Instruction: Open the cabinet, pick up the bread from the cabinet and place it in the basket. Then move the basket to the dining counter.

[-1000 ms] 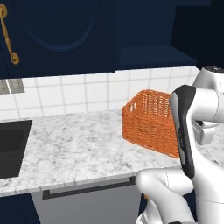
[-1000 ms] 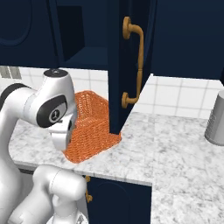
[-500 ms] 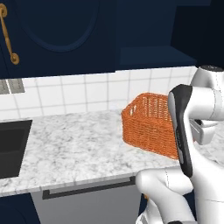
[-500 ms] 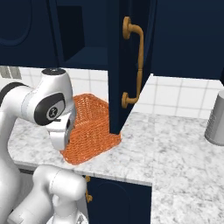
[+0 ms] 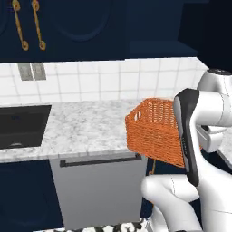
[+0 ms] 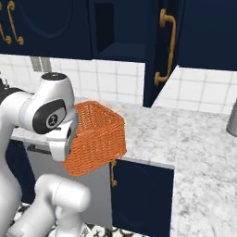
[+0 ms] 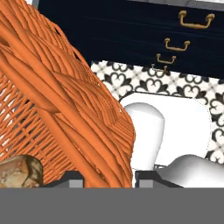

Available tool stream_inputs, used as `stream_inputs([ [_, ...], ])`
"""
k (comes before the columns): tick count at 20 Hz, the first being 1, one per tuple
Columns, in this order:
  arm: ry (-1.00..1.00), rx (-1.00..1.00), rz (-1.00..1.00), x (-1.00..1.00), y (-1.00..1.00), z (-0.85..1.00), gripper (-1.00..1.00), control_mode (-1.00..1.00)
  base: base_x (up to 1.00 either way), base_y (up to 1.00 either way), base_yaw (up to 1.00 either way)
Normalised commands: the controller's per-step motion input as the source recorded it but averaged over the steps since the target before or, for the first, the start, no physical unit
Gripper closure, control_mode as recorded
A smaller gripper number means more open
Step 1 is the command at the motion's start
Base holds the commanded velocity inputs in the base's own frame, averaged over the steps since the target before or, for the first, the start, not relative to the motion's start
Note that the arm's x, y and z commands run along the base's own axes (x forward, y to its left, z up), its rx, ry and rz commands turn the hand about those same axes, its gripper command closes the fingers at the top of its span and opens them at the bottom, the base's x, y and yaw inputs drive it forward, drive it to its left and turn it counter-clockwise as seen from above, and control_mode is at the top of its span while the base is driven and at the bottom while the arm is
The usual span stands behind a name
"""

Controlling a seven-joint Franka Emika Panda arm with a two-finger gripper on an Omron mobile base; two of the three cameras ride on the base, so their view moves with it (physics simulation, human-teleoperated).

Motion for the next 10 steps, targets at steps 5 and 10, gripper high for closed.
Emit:
stream_inputs([
  [5,0.00,0.00,0.00,0.00,0.00,0.00,1.00,1.00,-0.41,0.96,0.79],
  [10,0.00,0.00,0.00,0.00,0.00,0.00,1.00,1.00,-0.01,0.39,0.98],
])
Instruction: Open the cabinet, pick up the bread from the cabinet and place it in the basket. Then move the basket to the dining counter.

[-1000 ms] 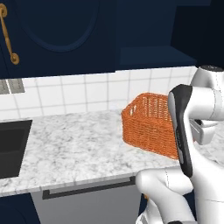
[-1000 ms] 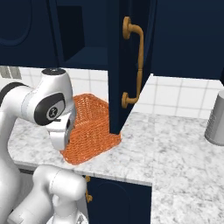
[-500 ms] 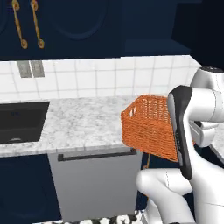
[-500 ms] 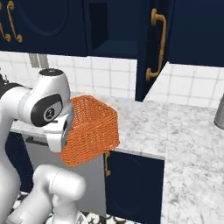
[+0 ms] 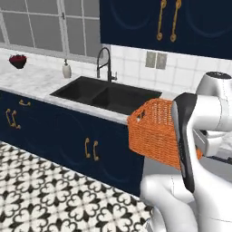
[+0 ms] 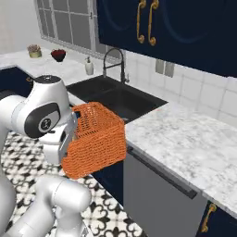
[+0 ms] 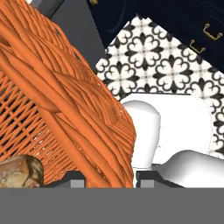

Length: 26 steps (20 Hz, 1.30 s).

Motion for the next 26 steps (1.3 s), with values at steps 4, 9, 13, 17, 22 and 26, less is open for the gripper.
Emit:
stream_inputs([
  [4,0.00,0.00,0.00,0.00,0.00,0.00,1.00,1.00,0.01,0.00,1.00],
  [9,0.00,0.00,0.00,0.00,0.00,0.00,1.00,1.00,0.04,0.01,1.00],
  [13,0.00,0.00,0.00,0.00,0.00,0.00,1.00,1.00,0.23,0.45,0.81],
  [17,0.00,0.00,0.00,0.00,0.00,0.00,1.00,1.00,0.42,0.95,0.53],
  [22,0.00,0.00,0.00,0.00,0.00,0.00,1.00,1.00,0.46,1.00,0.10],
  [26,0.00,0.00,0.00,0.00,0.00,0.00,1.00,1.00,0.54,0.99,-0.02],
])
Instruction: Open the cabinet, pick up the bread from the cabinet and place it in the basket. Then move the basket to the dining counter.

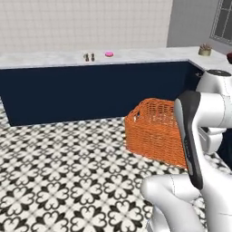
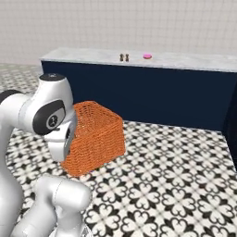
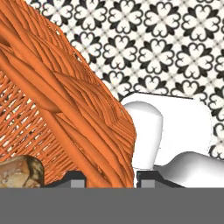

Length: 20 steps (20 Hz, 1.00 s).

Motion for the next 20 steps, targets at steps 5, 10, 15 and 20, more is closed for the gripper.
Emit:
stream_inputs([
  [5,0.00,0.00,0.00,0.00,0.00,0.00,1.00,1.00,0.86,0.83,-0.15],
  [10,0.00,0.00,0.00,0.00,0.00,0.00,1.00,1.00,0.82,0.70,-0.15],
  [15,0.00,0.00,0.00,0.00,0.00,0.00,1.00,1.00,0.73,0.62,-0.11],
  [20,0.00,0.00,0.00,0.00,0.00,0.00,1.00,1.00,0.74,0.42,-0.03],
])
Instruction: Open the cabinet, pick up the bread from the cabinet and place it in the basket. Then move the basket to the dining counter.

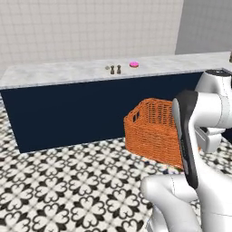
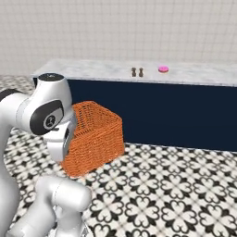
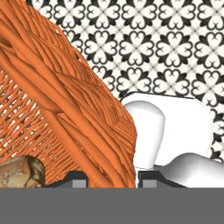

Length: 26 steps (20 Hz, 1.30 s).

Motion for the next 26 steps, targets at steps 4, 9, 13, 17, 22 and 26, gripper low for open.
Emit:
stream_inputs([
  [4,0.00,0.00,0.00,0.00,0.00,0.00,1.00,1.00,0.71,0.31,-0.01],
  [9,0.00,0.00,0.00,0.00,0.00,0.00,1.00,1.00,0.83,0.36,0.00],
  [13,0.00,0.00,0.00,0.00,0.00,0.00,1.00,1.00,0.76,0.50,0.01],
  [17,0.00,0.00,0.00,0.00,0.00,0.00,1.00,1.00,0.70,0.61,0.30],
  [22,0.00,0.00,0.00,0.00,0.00,0.00,1.00,1.00,0.71,0.42,0.25],
  [26,0.00,0.00,0.00,0.00,0.00,0.00,1.00,1.00,0.74,0.56,-0.03],
])
